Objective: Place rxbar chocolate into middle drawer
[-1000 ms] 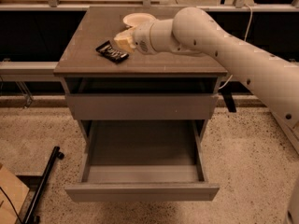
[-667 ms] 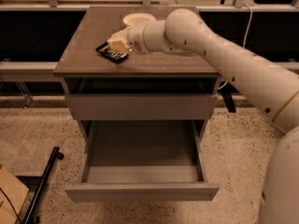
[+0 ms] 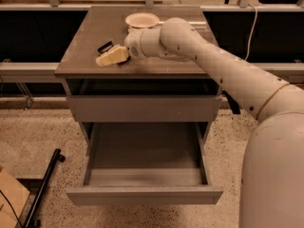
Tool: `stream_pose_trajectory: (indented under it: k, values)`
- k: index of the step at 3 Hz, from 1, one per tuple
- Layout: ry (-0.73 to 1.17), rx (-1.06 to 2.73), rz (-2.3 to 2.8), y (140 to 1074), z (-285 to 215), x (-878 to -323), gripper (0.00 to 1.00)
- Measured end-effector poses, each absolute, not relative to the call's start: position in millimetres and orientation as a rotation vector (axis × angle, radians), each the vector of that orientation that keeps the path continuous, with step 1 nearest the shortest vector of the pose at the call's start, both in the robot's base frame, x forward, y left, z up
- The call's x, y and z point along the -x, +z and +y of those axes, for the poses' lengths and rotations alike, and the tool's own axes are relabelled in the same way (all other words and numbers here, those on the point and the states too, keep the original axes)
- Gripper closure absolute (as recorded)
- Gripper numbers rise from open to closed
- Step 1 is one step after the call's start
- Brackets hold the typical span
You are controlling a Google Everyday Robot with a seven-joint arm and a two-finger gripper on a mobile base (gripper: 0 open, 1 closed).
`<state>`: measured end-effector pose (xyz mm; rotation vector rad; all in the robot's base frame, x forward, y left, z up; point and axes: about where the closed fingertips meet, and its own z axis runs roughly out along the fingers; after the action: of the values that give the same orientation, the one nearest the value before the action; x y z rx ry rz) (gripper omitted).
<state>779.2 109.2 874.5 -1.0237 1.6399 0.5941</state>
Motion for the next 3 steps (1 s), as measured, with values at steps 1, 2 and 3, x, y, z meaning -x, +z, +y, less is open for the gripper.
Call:
stream_pose_trajectory:
  k: [1, 2, 3]
  values:
    - [0.603, 0.999, 1.684, 854, 107, -790, 0.00]
    - [0.616, 0.985, 1.719, 839, 107, -794, 0.00]
    - [0.630, 0.984, 1.740, 828, 109, -794, 0.18]
